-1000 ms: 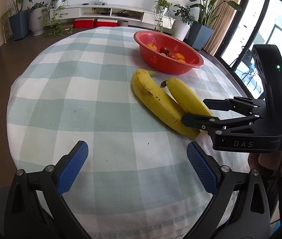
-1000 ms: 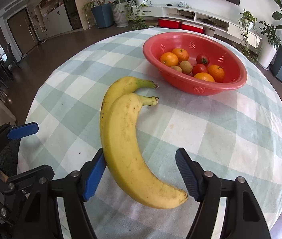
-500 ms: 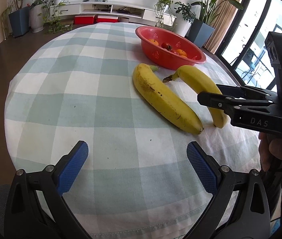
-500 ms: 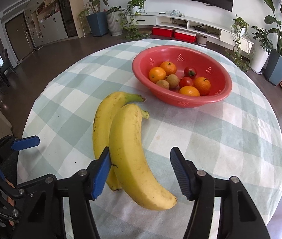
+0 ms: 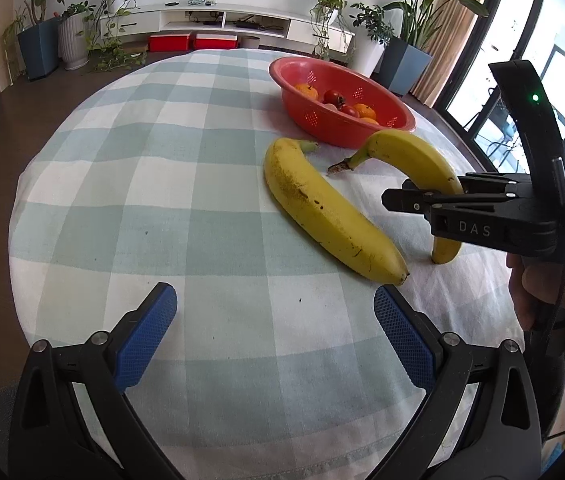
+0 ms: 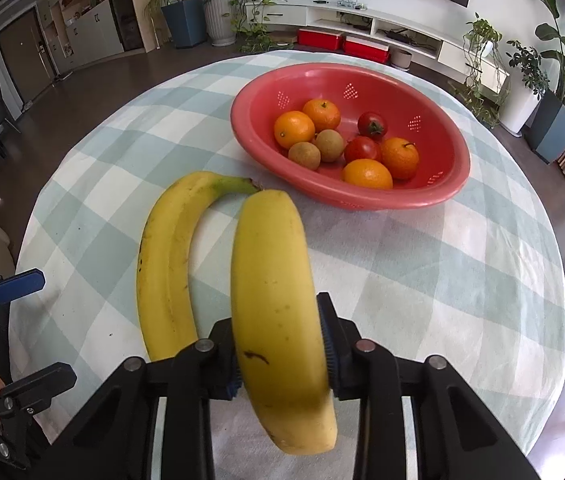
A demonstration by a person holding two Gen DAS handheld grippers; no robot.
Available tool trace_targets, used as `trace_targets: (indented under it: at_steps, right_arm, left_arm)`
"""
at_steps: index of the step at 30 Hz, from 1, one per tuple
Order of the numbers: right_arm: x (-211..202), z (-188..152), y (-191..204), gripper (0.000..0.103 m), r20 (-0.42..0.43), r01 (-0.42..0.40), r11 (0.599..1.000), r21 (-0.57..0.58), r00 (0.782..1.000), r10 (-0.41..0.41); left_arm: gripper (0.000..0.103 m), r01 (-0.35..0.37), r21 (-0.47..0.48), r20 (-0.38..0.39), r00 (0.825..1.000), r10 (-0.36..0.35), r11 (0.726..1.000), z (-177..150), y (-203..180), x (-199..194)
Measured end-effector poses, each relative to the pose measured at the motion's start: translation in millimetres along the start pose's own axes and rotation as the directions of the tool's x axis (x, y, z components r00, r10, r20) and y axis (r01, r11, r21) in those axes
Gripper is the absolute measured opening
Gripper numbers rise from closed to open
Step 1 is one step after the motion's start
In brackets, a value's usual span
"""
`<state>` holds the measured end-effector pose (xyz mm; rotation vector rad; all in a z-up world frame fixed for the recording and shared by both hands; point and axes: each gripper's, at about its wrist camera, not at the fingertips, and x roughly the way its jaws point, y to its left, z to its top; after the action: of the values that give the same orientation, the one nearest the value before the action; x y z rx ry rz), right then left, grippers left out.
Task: Organize fruits
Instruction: 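Close the right tool on a yellow banana while the left tool grasps the other banana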
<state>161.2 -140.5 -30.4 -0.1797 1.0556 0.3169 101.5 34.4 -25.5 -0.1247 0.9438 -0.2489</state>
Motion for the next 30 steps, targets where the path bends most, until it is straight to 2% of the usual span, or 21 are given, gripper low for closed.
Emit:
trace_targets:
  at_steps: [8, 12, 18, 21, 24, 27, 30]
  right_arm:
    - [-13.1, -11.8, -5.9, 0.031, 0.052, -0.019, 0.999, 0.048, 0.999, 0.017]
    - [-26.6, -20.2, -12.6, 0.031, 0.09, -0.04, 0.996, 0.083, 0.995, 0.032]
    - [-34.0, -34.0, -22.2, 0.031, 0.131, -0.069, 0.99, 0.126, 0.99, 0.052]
    - [-30.7, -40.0, -26.5, 0.031, 0.134, -0.088, 0.986, 0.141, 0.989, 0.069]
    - [-30.9, -43.0, -27.5, 0.031, 0.153, -0.102, 0.985, 0.137, 0.985, 0.08]
    - [-30.6, -45.3, -31.3, 0.031, 0.167, -0.121, 0.982, 0.145, 0.981, 0.096]
    - [-29.2, -47.4, -36.5, 0.031, 0.181, -0.137, 0.977, 0.163, 0.978, 0.107]
  left_arm:
    - [0.1, -0.018, 0.02, -0.01, 1.0, 0.018, 1.0, 33.7, -24.0, 18.4]
    - [0.1, -0.074, 0.031, -0.03, 0.997, 0.075, 0.997, 49.9, -34.2, 34.6]
    - [0.1, -0.161, 0.038, -0.104, 0.981, 0.164, 0.986, 63.8, -39.6, 68.7]
    - [0.1, -0.188, 0.079, -0.128, 0.972, 0.197, 0.979, 64.9, -46.3, 84.5]
    - [0.098, -0.184, 0.098, -0.134, 0.971, 0.196, 0.978, 63.9, -49.3, 94.3]
    - [0.091, -0.188, 0.131, -0.137, 0.969, 0.206, 0.973, 63.4, -52.2, 100.4]
    - [0.073, -0.159, 0.151, -0.153, 0.971, 0.182, 0.976, 65.6, -52.2, 106.4]
